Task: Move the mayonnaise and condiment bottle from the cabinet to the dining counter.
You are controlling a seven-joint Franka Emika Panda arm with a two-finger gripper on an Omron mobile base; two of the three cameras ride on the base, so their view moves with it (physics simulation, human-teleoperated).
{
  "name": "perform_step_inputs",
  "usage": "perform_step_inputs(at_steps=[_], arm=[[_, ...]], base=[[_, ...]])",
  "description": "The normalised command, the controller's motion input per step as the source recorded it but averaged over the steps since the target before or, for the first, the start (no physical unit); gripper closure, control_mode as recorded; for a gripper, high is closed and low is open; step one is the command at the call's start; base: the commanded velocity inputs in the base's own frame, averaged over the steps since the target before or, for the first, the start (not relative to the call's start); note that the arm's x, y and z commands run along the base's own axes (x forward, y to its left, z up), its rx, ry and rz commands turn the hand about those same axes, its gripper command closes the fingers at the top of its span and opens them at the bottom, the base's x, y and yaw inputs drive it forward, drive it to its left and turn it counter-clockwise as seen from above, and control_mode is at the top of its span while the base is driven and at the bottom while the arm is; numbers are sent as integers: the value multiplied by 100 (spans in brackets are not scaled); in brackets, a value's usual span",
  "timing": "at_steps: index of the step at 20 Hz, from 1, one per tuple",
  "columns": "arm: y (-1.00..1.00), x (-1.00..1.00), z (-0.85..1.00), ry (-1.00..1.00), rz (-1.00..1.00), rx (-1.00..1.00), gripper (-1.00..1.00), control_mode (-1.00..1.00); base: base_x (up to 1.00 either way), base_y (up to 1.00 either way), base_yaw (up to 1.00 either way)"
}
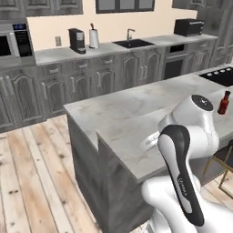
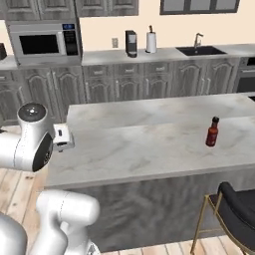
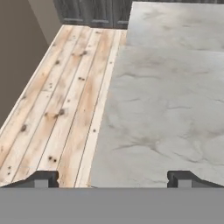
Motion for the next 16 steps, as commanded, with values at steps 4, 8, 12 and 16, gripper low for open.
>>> perform_step_inputs(at_steps=[4, 8, 12, 16], arm=[[0, 0, 0, 0, 0, 0, -100, 100], [0, 0, 0, 0, 0, 0, -100, 100], [0, 0, 0, 0, 0, 0, -100, 100], [0, 0, 0, 0, 0, 0, -100, 100]], base=[[-2, 100, 0], [13, 100, -4], [60, 100, -19], [66, 100, -31]])
